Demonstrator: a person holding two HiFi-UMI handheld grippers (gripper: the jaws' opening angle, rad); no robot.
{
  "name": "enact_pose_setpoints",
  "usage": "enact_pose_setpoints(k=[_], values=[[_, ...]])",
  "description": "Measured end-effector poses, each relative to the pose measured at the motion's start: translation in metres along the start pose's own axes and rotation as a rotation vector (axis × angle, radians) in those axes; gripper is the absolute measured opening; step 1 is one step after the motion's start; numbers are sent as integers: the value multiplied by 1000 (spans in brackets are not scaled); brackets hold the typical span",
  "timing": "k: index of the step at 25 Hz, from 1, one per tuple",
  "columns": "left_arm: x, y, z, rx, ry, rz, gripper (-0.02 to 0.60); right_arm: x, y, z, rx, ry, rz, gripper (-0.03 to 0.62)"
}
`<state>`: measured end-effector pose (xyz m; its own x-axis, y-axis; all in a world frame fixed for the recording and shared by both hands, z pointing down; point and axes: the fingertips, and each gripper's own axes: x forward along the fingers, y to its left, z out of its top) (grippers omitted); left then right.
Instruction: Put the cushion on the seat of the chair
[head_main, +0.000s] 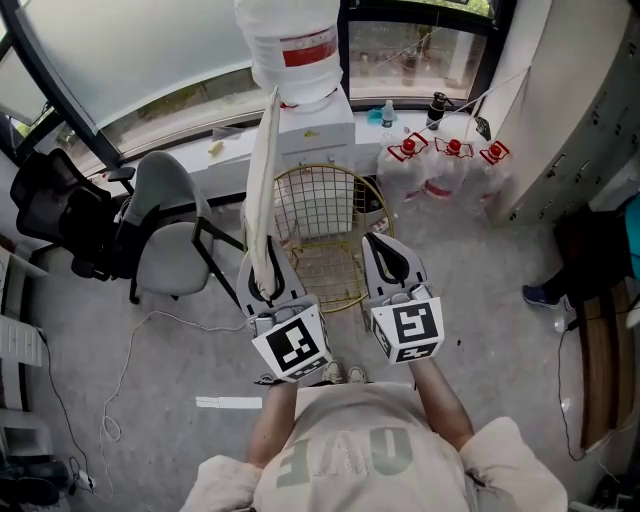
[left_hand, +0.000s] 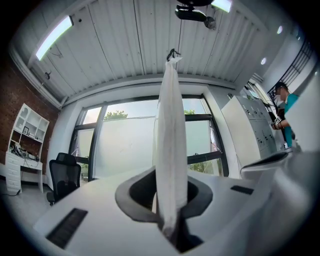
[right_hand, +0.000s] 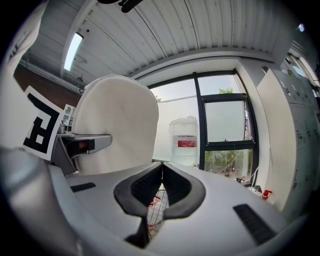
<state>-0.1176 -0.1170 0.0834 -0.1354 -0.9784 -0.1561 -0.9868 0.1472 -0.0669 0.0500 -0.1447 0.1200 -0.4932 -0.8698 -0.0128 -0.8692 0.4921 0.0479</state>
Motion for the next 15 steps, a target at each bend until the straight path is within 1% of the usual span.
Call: enact_pose_setpoints(k=[8,15], values=[[12,2,-2,11,2,-35,51,22,13,4,3,-19,4,14],[21,10,-3,10,-4,-29,51,34,19,5,-2,-26,5,15]])
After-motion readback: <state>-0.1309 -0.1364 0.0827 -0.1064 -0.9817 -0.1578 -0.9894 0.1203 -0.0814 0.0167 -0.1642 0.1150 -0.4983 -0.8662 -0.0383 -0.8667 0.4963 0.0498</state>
